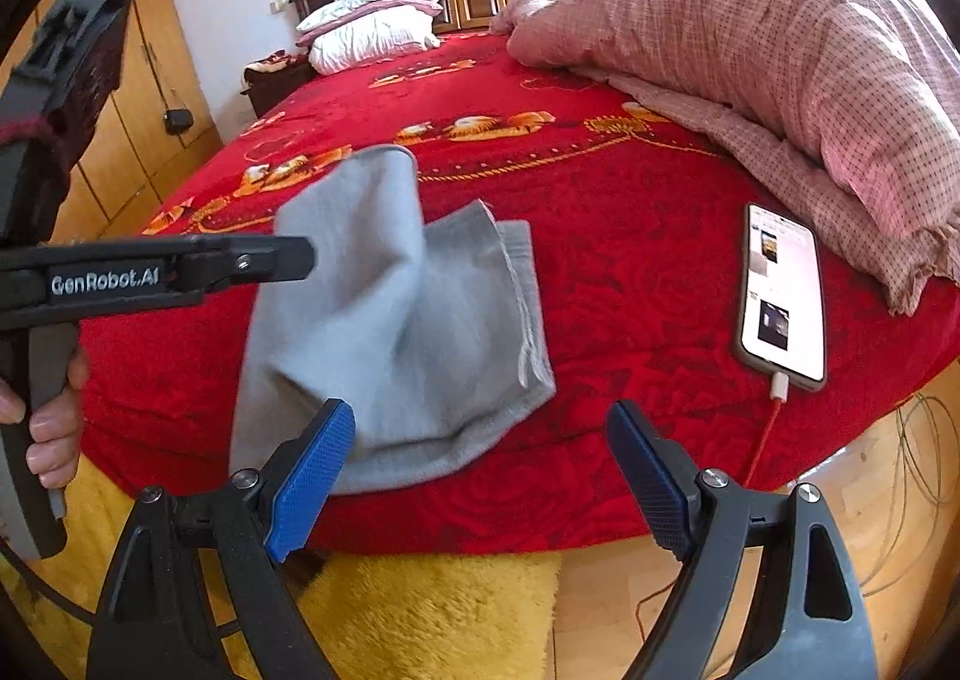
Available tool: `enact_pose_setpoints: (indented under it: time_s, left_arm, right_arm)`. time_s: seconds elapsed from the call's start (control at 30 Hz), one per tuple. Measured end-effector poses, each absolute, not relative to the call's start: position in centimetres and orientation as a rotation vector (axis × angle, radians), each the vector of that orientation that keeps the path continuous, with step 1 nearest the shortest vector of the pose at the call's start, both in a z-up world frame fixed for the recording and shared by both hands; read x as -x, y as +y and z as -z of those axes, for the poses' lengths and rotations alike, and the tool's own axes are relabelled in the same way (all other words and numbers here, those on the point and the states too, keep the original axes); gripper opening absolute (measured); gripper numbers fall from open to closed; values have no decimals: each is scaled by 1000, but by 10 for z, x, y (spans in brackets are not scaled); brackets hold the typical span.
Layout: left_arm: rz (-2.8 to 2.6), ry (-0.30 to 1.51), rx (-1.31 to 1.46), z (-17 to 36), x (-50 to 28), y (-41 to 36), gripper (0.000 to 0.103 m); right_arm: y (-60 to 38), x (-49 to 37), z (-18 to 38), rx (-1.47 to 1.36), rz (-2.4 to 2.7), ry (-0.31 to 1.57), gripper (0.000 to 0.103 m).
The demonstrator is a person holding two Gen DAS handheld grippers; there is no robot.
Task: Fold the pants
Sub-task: 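Open the left gripper and release the folded bundle, then press both open grippers on the folded bundle to flatten it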
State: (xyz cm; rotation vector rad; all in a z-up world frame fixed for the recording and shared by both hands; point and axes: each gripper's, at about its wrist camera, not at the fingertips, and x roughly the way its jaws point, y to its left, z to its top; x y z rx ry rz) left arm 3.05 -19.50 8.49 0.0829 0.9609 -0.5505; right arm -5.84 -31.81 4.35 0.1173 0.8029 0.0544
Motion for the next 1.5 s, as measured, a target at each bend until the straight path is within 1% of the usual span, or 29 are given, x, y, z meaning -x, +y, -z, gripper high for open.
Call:
enact_pose_setpoints:
  time_s: [0.07,0.37,0.7,0.83,1.0,1.07,1.23,1.3,1.37,1.43,1.47,1.5]
  left_arm:
    - [499,956,-73,-85,-33,-180,51]
    - [379,1025,-13,-58,-44,-137,51]
    - [362,1069,-12,-35,-51,-137,52]
    - [368,1079,-8,-30,-55,-138,52]
    - [370,1079,5,-29,-57,-135,57]
    - [372,1081,19,-28,-57,-133,58]
    - [374,1078,34,-28,-56,-128,58]
    - [375,1076,36,-27,-55,-127,58]
    - [376,1076,39,-27,-55,-126,58]
    - [376,1077,49,-27,-55,-124,58]
    - [376,1077,53,-27,-55,-123,58]
    - [375,1078,56,-27,-55,-122,58]
  right_arm:
    - [-315,54,-48,-121,-64,794,88]
    - [-294,19,-51,-118,-129,792,88]
    - [-287,-10,-27,-124,-131,874,88]
    - [-286,-12,-21,-129,-127,890,87]
    - [-284,-16,-19,-144,-125,883,85]
    - [-282,-17,-20,-142,-130,882,78]
    - [-280,-17,-20,-147,-131,881,68]
    - [-279,-18,-21,-151,-135,882,63]
    - [-277,-18,-22,-153,-145,885,50]
    - [-274,-18,-24,-158,-161,887,41]
    - [-273,-17,-25,-157,-162,886,38]
    - [-272,-17,-25,-152,-162,882,37]
